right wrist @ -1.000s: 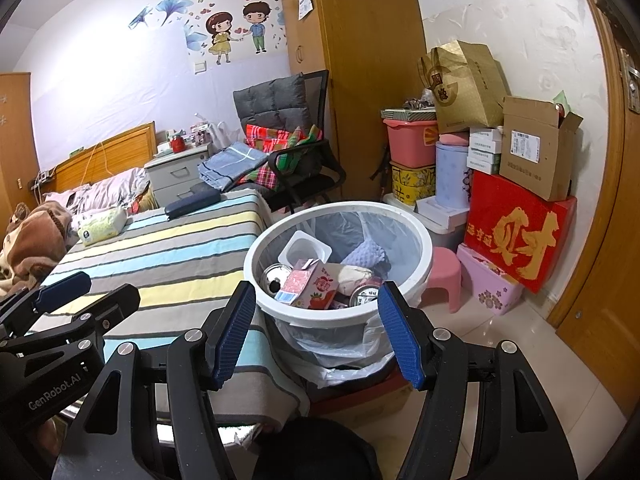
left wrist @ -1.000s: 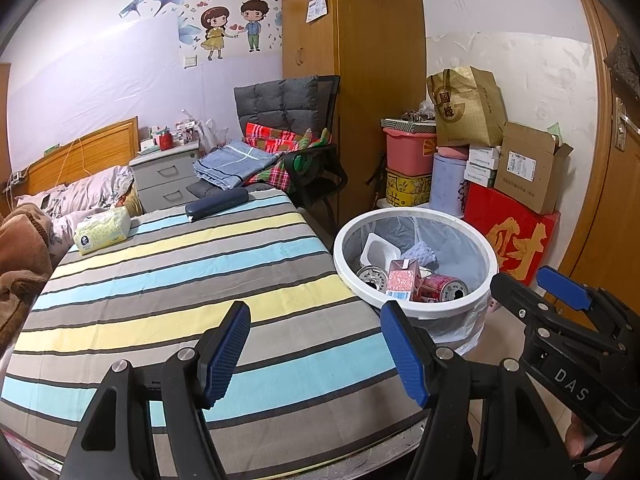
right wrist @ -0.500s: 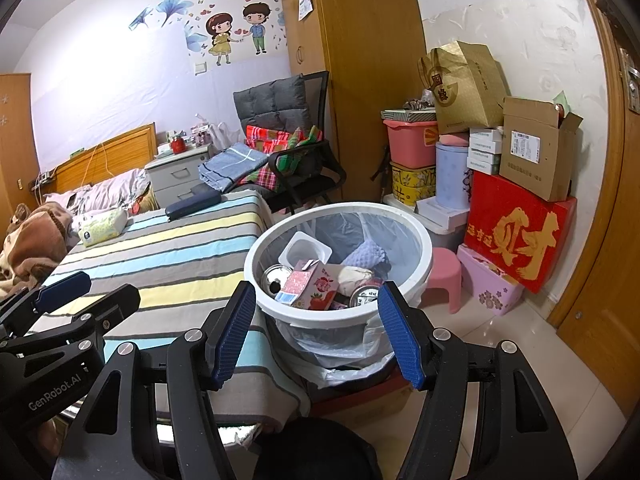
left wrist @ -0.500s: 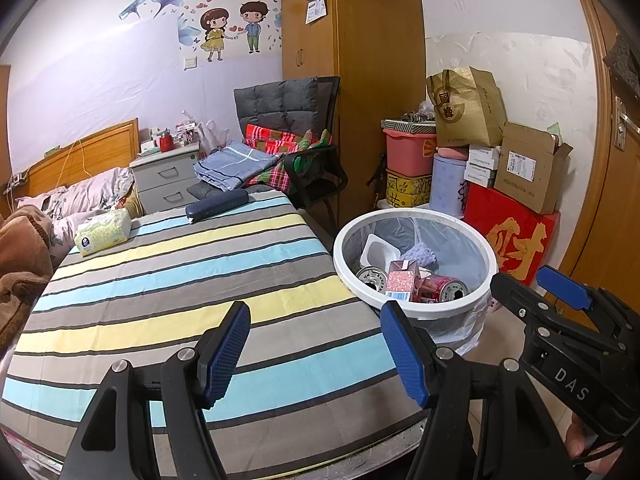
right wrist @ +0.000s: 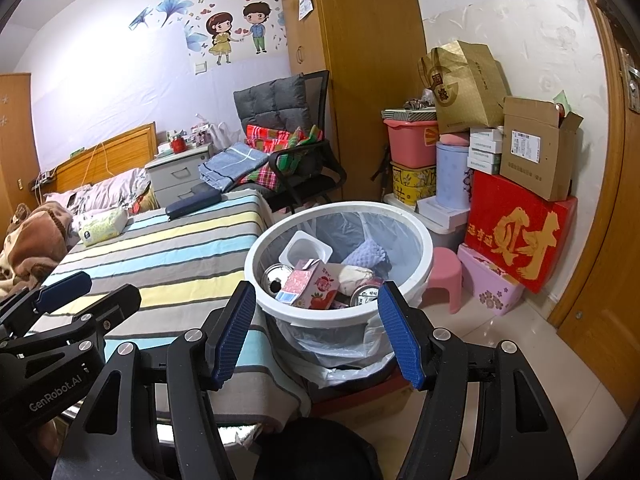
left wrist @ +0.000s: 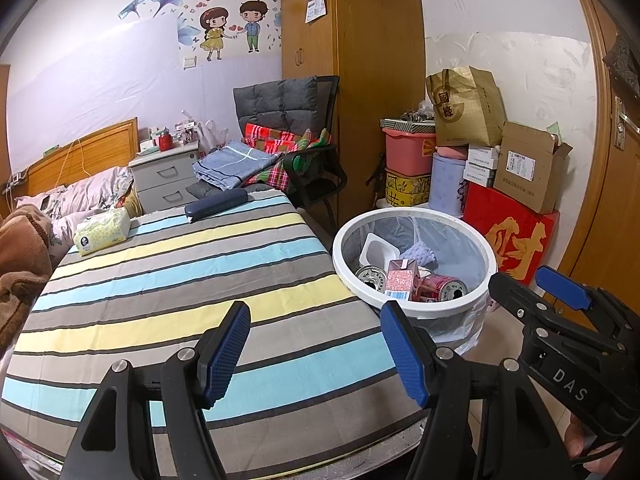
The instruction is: Collect trash
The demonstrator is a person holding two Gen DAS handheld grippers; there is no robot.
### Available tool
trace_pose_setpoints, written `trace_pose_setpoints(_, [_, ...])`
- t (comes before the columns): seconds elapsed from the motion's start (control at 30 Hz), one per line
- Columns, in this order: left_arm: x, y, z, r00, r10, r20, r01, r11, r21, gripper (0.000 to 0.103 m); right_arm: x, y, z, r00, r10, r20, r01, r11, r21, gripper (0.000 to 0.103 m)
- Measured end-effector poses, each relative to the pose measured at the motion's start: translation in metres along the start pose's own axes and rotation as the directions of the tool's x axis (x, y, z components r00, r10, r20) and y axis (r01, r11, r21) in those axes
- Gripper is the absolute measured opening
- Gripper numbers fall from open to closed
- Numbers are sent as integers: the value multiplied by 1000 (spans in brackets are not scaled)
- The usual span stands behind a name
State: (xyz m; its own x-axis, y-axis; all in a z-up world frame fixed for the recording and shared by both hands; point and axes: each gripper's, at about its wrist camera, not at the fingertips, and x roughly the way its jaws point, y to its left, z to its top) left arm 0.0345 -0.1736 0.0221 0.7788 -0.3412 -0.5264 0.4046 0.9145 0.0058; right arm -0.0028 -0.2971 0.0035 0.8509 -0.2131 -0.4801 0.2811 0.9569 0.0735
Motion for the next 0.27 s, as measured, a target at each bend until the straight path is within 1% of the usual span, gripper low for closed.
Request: trace_pose_setpoints(0.27, [0, -1, -1, 1000, -1, -3, 1, 1000, -1, 67, 0, 0, 0, 1000, -1, -1, 1, 1000, 0, 65])
